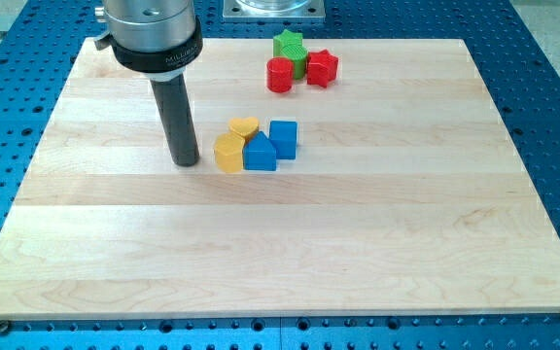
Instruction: Move your hand to the left of the red circle
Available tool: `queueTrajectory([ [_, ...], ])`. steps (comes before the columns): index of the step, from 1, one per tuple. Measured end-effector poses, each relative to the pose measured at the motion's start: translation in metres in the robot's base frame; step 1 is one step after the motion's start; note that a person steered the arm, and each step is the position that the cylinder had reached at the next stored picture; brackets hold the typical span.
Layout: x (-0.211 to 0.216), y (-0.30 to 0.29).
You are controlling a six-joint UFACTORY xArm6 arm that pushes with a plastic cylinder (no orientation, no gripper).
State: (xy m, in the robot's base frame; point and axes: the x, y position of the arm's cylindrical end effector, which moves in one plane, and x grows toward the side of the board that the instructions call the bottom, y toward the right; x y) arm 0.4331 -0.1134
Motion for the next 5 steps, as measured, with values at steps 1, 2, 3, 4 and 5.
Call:
queueTrajectory([
  [1,0.0,0.0],
  [2,0.0,0.002],
  [3,0.0,0.001],
  [4,-0.001,0.001],
  [5,-0.063,0.009],
])
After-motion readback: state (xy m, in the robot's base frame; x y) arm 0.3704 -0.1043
